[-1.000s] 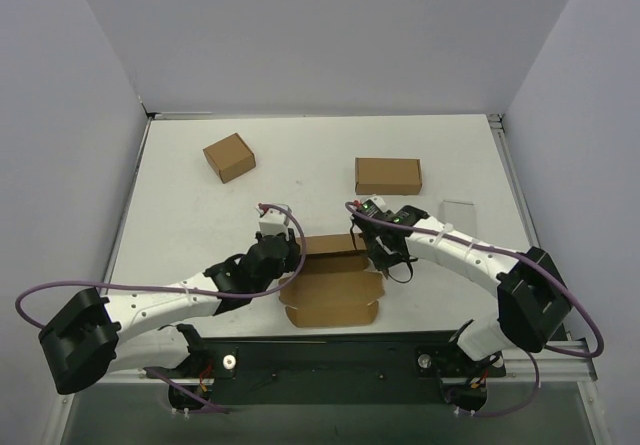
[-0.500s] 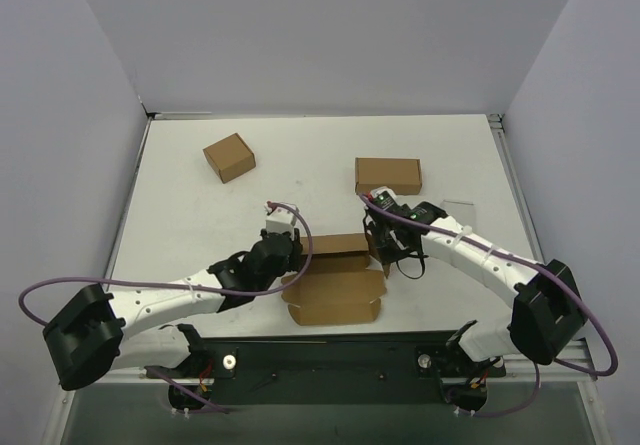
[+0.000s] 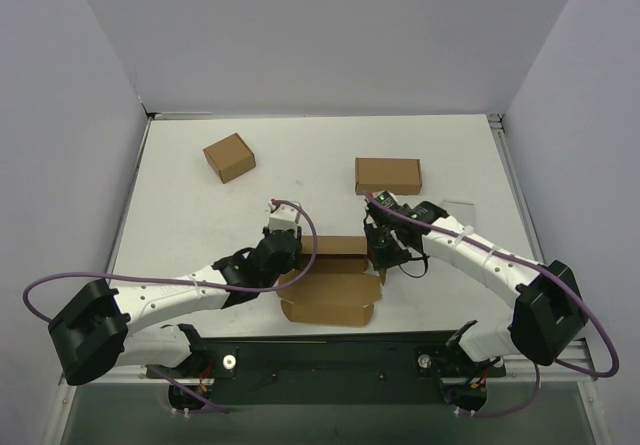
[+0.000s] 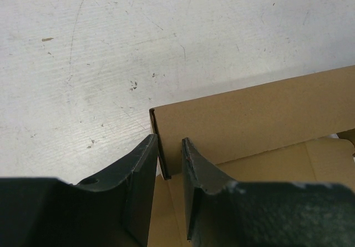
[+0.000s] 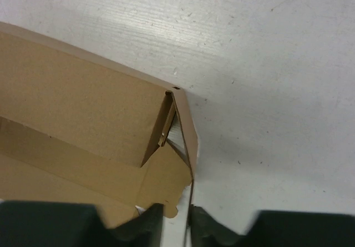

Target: Fold the paper box

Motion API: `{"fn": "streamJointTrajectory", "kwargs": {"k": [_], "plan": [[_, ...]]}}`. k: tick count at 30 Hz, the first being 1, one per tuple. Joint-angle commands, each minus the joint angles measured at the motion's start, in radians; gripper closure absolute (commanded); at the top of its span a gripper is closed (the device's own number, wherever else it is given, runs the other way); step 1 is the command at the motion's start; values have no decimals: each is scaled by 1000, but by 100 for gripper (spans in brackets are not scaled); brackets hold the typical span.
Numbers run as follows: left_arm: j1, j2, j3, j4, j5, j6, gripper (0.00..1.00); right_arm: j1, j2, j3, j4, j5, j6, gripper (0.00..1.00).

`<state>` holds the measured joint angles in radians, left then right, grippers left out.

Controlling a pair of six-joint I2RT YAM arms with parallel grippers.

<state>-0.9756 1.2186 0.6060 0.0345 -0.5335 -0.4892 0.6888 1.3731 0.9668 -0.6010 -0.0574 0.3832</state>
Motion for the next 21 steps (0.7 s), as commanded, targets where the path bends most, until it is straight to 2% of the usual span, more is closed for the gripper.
{"fn": "streamJointTrajectory", "kwargs": {"k": [1, 3, 6, 8, 12, 14, 15, 21], "plan": [[-11, 2, 58, -33, -2, 12, 66, 17, -45, -19, -11, 97, 71, 61], [-11, -4, 69, -68, -2, 23, 66, 37, -112, -39, -13, 149, 110, 48], [-11, -7, 75, -74, 10, 26, 66, 104, -207, -83, -6, 237, 173, 46], [-11, -4, 75, -74, 13, 24, 66, 135, -247, -127, 19, 255, 215, 51], [-11, 2, 72, -73, 20, 17, 66, 201, -345, -223, 101, 251, 321, 72], [-11, 2, 71, -71, 23, 17, 66, 222, -380, -273, 161, 257, 361, 78], [-11, 5, 72, -67, 24, 17, 66, 232, -385, -287, 182, 245, 368, 78], [-11, 9, 74, -65, 23, 18, 66, 232, -244, -306, 270, 186, 355, 90]]}}
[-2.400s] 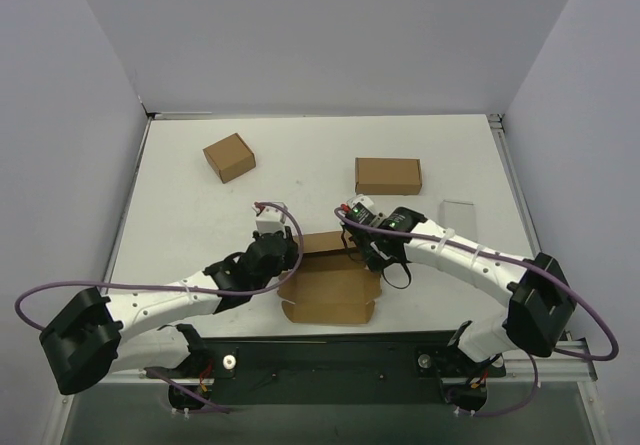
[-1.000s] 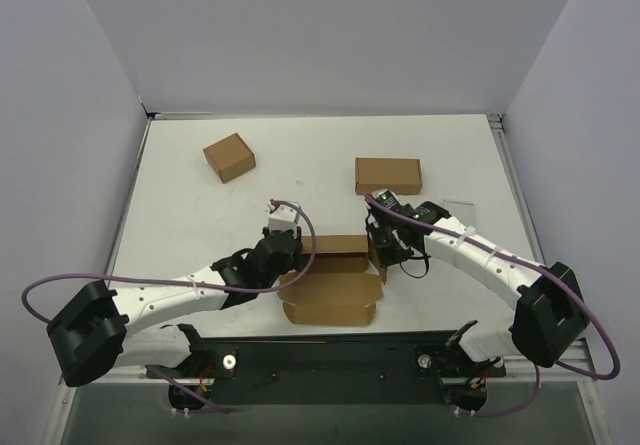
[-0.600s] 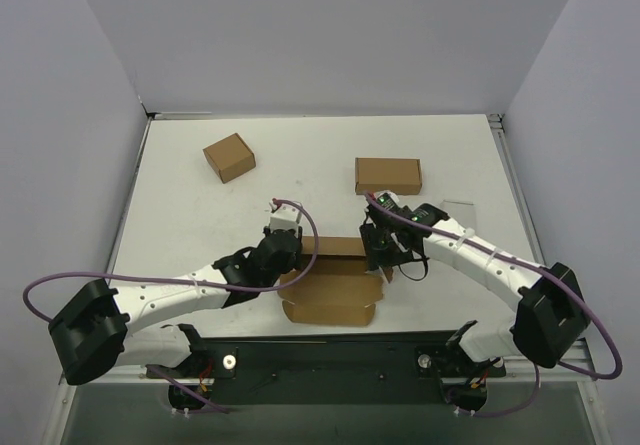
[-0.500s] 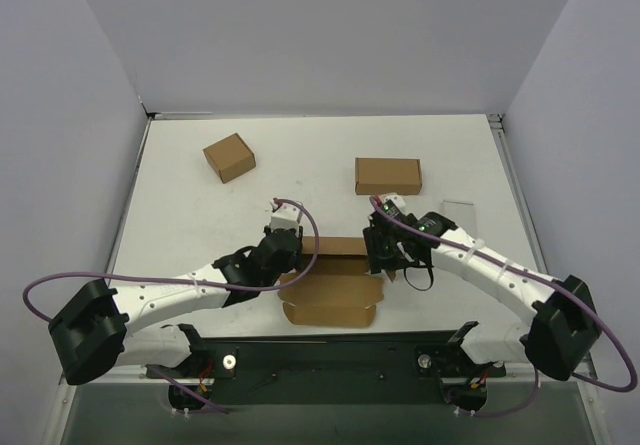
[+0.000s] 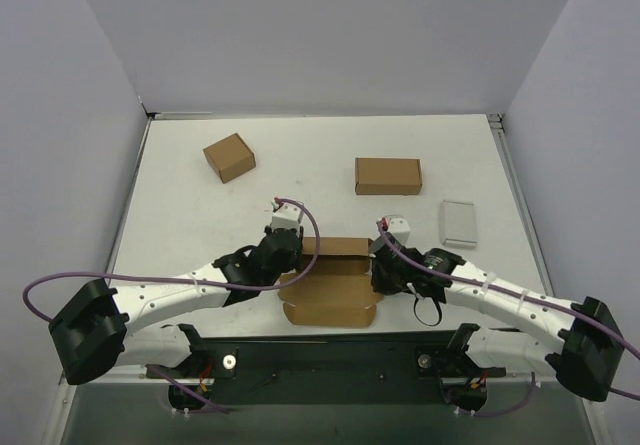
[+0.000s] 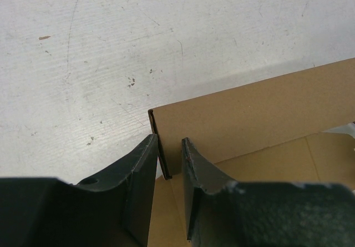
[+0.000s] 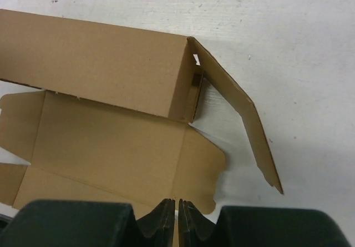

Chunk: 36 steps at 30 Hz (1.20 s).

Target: Fold the paper box

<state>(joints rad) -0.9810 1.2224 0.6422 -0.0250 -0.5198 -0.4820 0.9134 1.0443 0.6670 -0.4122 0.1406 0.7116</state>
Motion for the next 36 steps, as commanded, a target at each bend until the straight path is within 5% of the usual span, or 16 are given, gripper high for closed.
{"fn": "streamJointTrajectory", "kwargs": {"k": [1, 20, 30, 36], "plan": [[-5, 2, 33, -6, 9, 8, 66, 7, 115, -10, 107, -6, 20, 90], [-5, -29, 22, -12, 1, 11, 66, 13, 306, -101, 159, 94, 74, 91], [-5, -34, 28, -16, -2, 19, 66, 41, 13, 89, -72, 146, -30, 47], [-4, -29, 27, -18, 0, 17, 66, -77, 19, 126, -120, 134, -121, 42]]}}
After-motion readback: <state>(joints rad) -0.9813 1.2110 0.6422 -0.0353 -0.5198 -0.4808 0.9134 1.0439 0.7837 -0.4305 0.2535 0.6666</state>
